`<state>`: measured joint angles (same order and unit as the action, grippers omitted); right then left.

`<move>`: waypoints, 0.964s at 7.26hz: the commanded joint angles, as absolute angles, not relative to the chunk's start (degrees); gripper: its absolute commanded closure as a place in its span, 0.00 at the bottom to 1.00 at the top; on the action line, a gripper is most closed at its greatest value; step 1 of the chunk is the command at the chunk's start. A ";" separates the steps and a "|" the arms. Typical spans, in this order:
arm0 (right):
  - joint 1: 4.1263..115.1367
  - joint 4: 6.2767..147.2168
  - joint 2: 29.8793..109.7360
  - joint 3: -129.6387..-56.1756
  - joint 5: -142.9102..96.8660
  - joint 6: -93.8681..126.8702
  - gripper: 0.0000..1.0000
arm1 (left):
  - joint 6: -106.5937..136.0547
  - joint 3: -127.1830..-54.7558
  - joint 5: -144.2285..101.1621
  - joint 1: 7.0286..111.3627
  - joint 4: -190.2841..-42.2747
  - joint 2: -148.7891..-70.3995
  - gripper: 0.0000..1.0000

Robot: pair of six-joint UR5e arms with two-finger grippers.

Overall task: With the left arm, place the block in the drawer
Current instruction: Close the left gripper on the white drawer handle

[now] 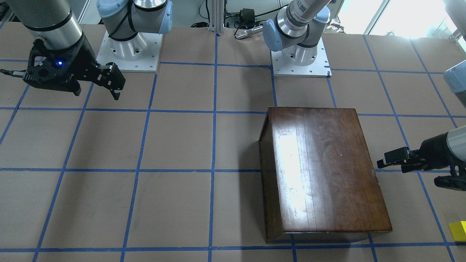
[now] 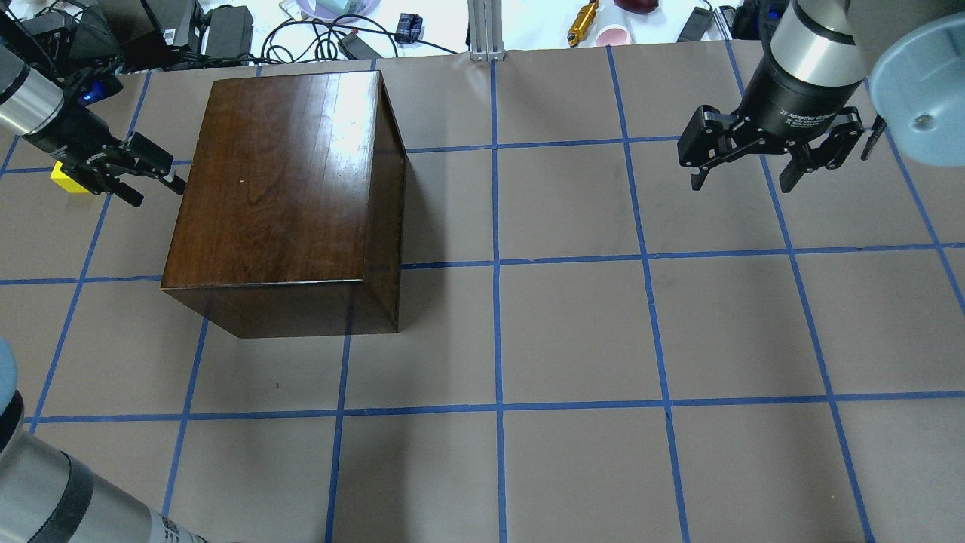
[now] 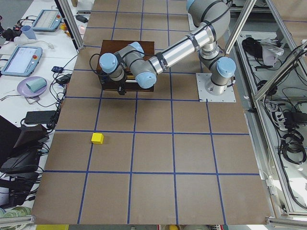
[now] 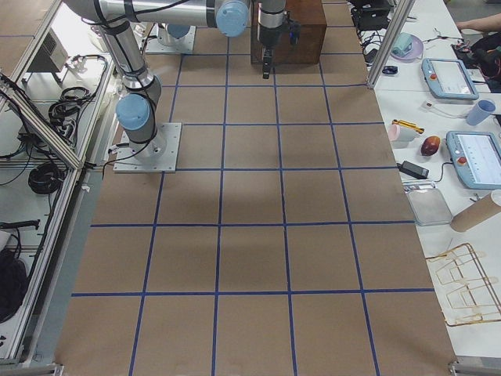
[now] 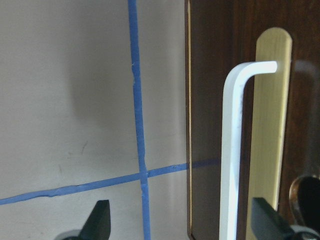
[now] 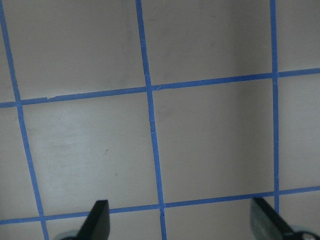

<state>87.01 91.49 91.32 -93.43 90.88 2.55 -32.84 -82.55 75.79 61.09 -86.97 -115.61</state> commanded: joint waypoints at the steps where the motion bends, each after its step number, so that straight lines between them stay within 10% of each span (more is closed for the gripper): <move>1: 87.01 91.49 91.32 -93.43 90.88 2.55 0.00 | -32.70 -83.67 74.36 61.08 -87.01 -116.54 0.00; 7: 87.01 91.49 91.32 -93.43 90.88 2.55 0.00 | -32.43 -83.41 75.15 61.08 -86.31 -117.95 0.02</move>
<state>87.01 91.50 91.32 -93.43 90.88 2.55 -32.41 -83.59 74.98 61.08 -86.35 -117.80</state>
